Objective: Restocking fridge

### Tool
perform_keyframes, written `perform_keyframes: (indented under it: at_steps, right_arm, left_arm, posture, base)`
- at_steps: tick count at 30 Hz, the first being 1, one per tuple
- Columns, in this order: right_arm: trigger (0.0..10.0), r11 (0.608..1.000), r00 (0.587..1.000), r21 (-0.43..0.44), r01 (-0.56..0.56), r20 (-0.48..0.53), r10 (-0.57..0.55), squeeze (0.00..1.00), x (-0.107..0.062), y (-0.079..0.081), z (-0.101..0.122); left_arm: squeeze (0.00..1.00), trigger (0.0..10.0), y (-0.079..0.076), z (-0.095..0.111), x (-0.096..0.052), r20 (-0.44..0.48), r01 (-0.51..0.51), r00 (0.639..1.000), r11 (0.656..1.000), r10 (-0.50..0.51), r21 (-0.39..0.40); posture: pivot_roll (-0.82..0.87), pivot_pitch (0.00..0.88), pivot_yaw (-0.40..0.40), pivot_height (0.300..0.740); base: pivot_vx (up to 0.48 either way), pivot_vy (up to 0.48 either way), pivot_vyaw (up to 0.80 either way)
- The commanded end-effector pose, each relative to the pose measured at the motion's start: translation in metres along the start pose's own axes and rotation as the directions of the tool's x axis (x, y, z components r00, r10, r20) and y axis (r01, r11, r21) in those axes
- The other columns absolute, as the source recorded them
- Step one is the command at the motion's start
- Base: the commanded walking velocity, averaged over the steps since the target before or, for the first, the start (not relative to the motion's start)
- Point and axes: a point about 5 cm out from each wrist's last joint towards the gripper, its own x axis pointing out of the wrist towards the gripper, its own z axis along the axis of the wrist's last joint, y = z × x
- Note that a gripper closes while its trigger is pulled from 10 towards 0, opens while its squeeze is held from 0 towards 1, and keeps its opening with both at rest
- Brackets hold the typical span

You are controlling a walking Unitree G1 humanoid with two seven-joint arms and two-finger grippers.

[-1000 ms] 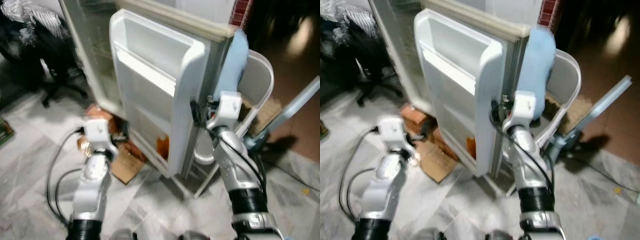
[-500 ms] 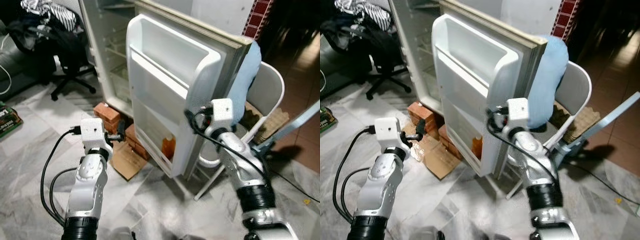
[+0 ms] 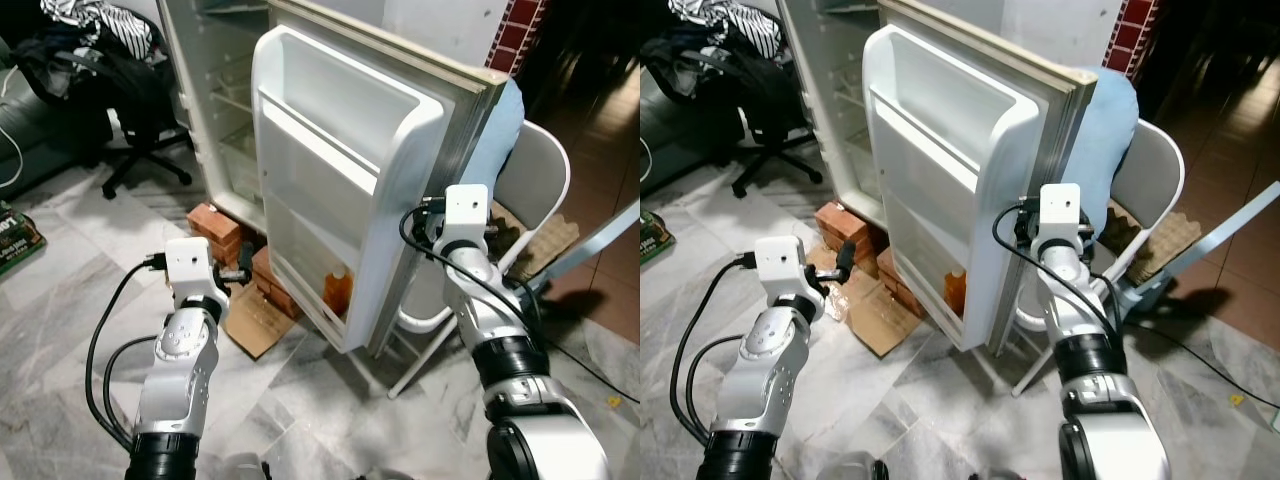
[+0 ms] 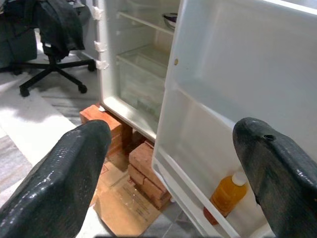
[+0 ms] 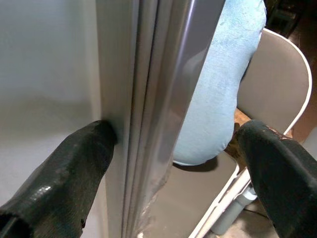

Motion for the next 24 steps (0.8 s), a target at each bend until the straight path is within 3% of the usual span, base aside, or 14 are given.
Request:
perform_keyframes:
  at_steps: [1,3,4,5,6,8,10,11,13,16,18,24]
  right_arm:
    - [10.0,0.999,0.995,0.051,0.002,0.1,-0.007,0.0,0.004,0.003,0.028]
    - [10.0,0.985,0.988,0.146,-0.092,0.135,0.072,0.0,0.004,0.017,0.038]
    - [10.0,0.938,0.956,0.232,-0.259,0.203,0.214,0.0,-0.001,0.035,0.049]
    - [10.0,0.852,0.869,0.228,-0.472,0.286,0.405,0.0,-0.014,0.057,0.06]
    - [10.0,0.807,0.827,0.229,-0.545,0.309,0.47,0.0,-0.02,0.063,0.063]
    - [10.0,0.676,0.723,0.268,-0.687,0.352,0.595,0.0,-0.034,0.071,0.066]
    - [10.0,0.597,0.642,0.244,-0.764,0.376,0.668,0.0,-0.045,0.071,0.067]
    - [10.0,0.581,0.616,0.217,-0.785,0.375,0.693,0.0,-0.049,0.069,0.064]
    - [10.0,0.584,0.607,0.183,-0.791,0.348,0.714,0.0,-0.05,0.062,0.056]
    - [10.0,0.645,0.653,0.123,-0.754,0.252,0.714,0.0,-0.041,0.047,0.036]
    - [10.0,0.65,0.646,0.054,-0.758,0.189,0.739,0.0,-0.039,0.035,0.022]
    - [10.0,0.503,0.512,-0.107,-0.858,-0.08,0.855,0.0,-0.051,0.01,-0.02]
  left_arm:
    - [0.0,10.0,-0.002,0.001,0.003,-0.005,0.011,1.0,1.0,-0.011,0.001]
    - [0.0,10.0,-0.003,0.002,0.003,-0.005,0.016,1.0,1.0,-0.016,0.001]
    - [0.0,10.0,-0.003,0.002,0.003,-0.006,0.019,1.0,1.0,-0.019,0.0]
    - [0.0,10.0,-0.004,0.001,0.002,-0.009,0.022,1.0,1.0,-0.022,0.0]
    - [0.0,10.0,-0.004,0.0,0.002,-0.012,0.023,1.0,1.0,-0.023,-0.001]
    - [0.0,10.0,-0.005,-0.001,0.002,-0.024,0.029,0.999,1.0,-0.029,-0.001]
    - [0.0,10.0,-0.005,-0.003,0.002,-0.038,0.036,0.999,0.999,-0.036,-0.003]
    - [0.0,10.0,-0.006,-0.005,0.001,-0.049,0.038,0.998,0.999,-0.039,-0.006]
    - [0.0,10.0,-0.006,-0.008,0.001,-0.079,0.036,0.996,0.999,-0.036,-0.01]
    - [0.0,10.0,-0.004,-0.011,0.0,-0.121,0.019,0.992,1.0,-0.02,-0.009]
    - [0.0,10.0,-0.003,-0.011,0.001,-0.128,0.017,0.992,1.0,-0.018,-0.007]
    - [0.0,10.0,0.004,-0.018,-0.004,-0.201,0.007,0.98,1.0,-0.003,0.018]
  posture:
    - [0.03,0.0,-0.004,0.74]
    - [0.04,0.0,-0.006,0.74]
    - [0.04,0.0,-0.006,0.74]
    - [0.04,0.0,-0.007,0.74]
    - [0.04,0.0,-0.008,0.74]
    - [0.04,0.0,-0.009,0.74]
    - [0.03,0.0,-0.01,0.74]
    - [0.03,0.0,-0.01,0.74]
    - [0.03,0.0,-0.009,0.74]
    - [0.03,0.0,-0.006,0.74]
    - [0.04,0.0,-0.005,0.74]
    - [0.05,0.0,-0.001,0.74]
  base:
    - [0.0,0.0,0.0]
    - [0.0,0.0,0.0]
    - [0.0,0.0,0.0]
    - [0.0,0.0,0.0]
    - [0.0,0.0,0.0]
    - [0.0,0.0,0.0]
    - [0.0,0.0,0.0]
    - [0.0,0.0,0.0]
    - [0.0,0.0,0.0]
    - [0.0,0.0,0.0]
    - [0.0,0.0,0.0]
    - [0.0,0.0,0.0]
